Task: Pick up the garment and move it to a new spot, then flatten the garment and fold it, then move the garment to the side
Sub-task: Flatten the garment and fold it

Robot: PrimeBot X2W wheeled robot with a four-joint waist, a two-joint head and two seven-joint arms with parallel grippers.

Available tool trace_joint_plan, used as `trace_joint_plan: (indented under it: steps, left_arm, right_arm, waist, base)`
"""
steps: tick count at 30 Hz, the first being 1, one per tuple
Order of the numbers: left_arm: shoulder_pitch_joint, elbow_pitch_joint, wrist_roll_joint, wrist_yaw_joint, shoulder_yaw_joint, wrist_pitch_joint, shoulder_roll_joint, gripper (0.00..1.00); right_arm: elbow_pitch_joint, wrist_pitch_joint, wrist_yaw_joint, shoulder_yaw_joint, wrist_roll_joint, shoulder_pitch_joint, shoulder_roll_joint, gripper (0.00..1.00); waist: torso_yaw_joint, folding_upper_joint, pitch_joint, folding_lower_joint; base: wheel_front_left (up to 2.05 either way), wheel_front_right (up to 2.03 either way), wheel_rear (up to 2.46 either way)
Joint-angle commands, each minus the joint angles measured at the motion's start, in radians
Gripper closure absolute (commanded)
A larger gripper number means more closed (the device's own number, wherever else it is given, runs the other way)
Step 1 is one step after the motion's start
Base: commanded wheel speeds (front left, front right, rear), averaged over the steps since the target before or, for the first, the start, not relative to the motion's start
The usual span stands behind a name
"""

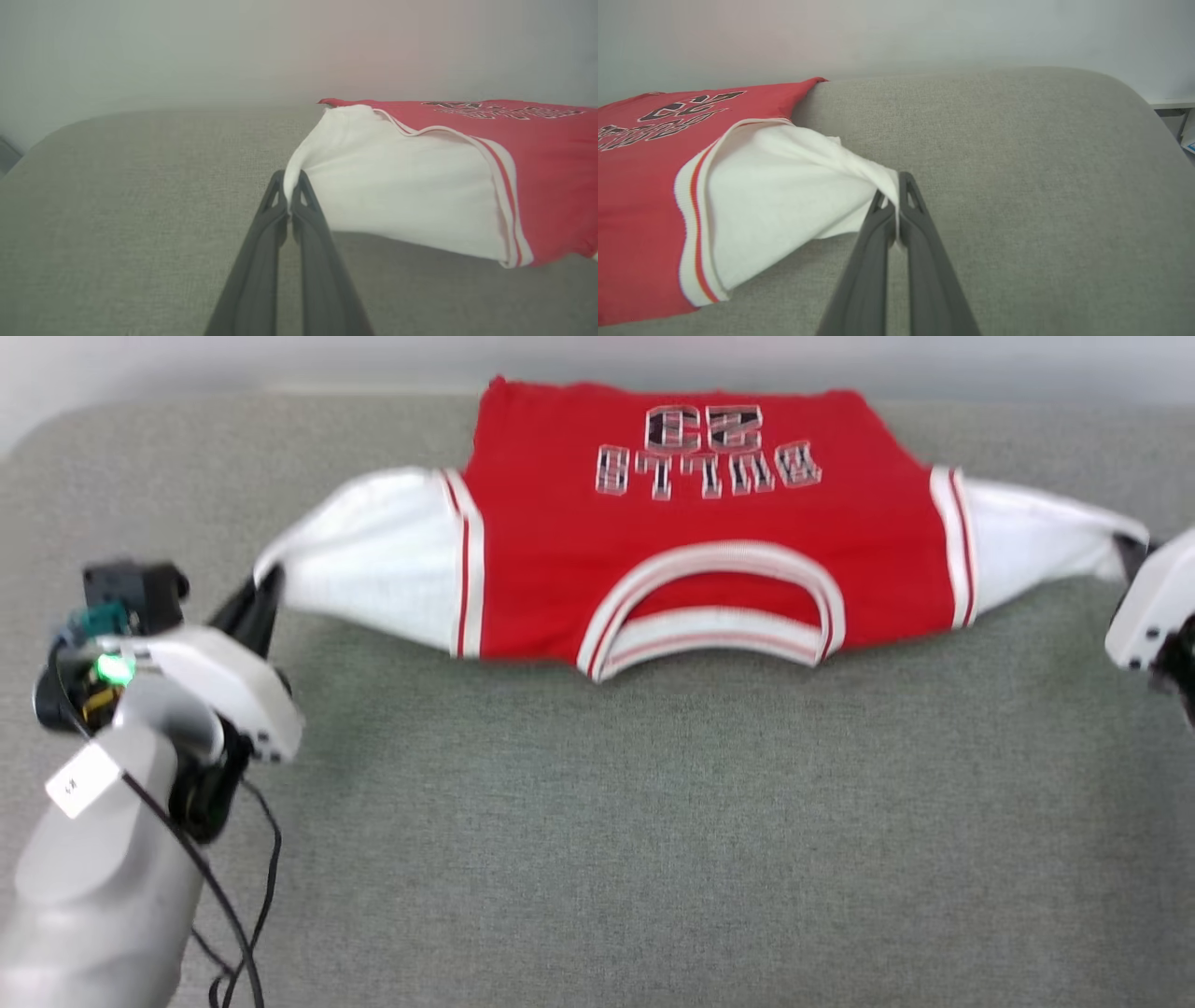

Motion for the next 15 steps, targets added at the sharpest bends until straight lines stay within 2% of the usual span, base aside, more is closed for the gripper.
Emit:
trace_joint_plan:
  steps: [1,8,15]
  left_arm:
    - [0.032,-0.007,-0.007,0.012,0.006,0.008,0.017,1.0]
    - [0.219,-0.097,-0.05,0.022,-0.017,0.152,0.056,1.0]
    - [0.41,-0.273,-0.089,0.051,-0.029,0.271,0.108,1.0]
  right_arm:
    - [-0.007,0.011,-0.002,-0.003,0.017,0.034,-0.02,1.0]
    - [-0.077,0.109,-0.002,-0.002,0.1,0.202,-0.048,1.0]
    - [-0.168,0.241,-0.002,-0.03,0.181,0.373,-0.079,1.0]
  waist:
    - [0.007,0.0,-0.043,0.0003]
    - [0.009,0.0,-0.123,0.0003]
    - [0.009,0.0,-0.196,0.0003]
  base:
    - [0.0,0.0,0.0]
    - [0.0,0.0,0.0]
    - [0.0,0.0,0.0]
